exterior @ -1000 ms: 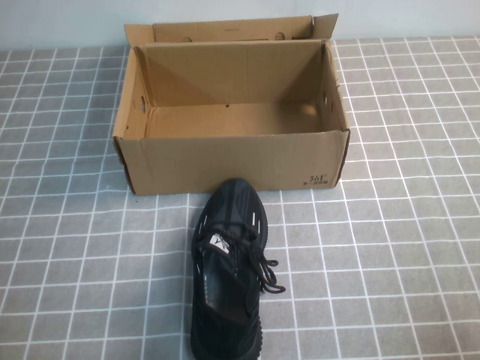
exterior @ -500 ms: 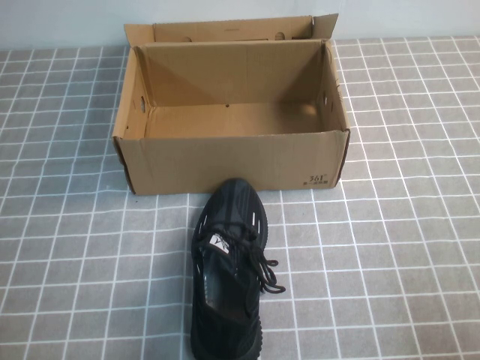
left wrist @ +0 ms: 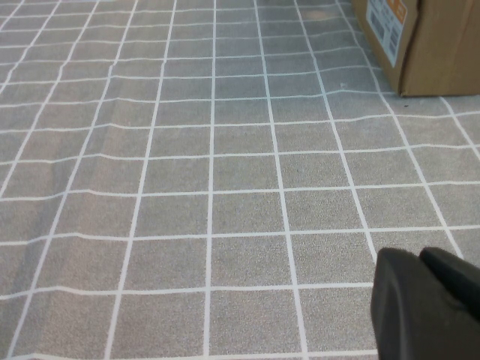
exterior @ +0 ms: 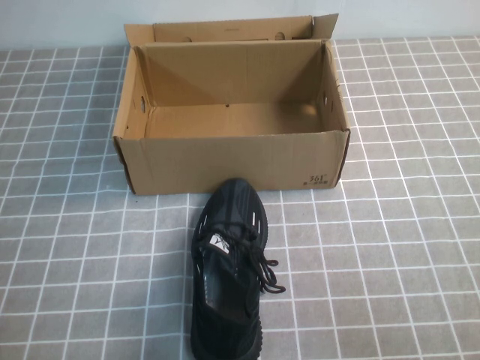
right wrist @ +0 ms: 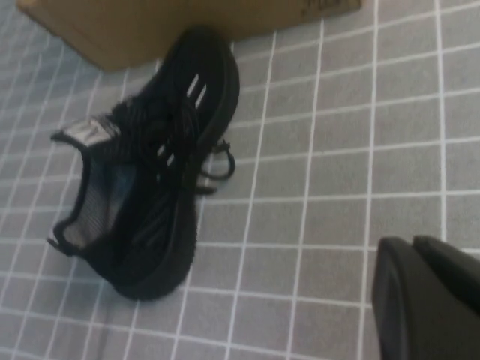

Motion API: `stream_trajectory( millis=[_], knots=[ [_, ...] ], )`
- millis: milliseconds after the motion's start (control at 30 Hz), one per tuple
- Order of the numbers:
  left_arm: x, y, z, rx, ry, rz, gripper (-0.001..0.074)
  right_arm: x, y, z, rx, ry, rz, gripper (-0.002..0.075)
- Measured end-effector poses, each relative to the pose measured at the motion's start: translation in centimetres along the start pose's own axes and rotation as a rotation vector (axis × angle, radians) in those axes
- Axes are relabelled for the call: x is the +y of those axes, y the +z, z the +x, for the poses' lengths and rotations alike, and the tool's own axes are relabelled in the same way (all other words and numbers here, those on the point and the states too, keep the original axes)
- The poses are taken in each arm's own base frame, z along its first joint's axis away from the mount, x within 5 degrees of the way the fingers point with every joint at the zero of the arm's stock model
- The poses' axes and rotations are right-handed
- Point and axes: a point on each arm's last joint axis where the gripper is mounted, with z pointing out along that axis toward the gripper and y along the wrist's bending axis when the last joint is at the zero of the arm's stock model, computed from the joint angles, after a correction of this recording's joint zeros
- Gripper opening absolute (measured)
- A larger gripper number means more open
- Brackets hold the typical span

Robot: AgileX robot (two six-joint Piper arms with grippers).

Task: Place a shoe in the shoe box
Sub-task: Pick up the shoe from the table

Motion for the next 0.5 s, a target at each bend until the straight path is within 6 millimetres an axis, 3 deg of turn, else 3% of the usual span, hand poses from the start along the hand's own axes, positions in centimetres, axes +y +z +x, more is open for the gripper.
stream_trajectory(
  millis=[333, 500],
  knots=[
    [0.0, 0.0, 0.0, 0.000, 0.000, 0.000, -0.0001, 1.1, 5.5, -8.0, 0.327, -0.153, 0.013, -0.0016],
    [0.0, 0.0, 0.0, 0.000, 0.000, 0.000, -0.0001, 4.4, 9.9, -10.0, 0.442, -0.268, -0.075, -0.0016]
  ],
)
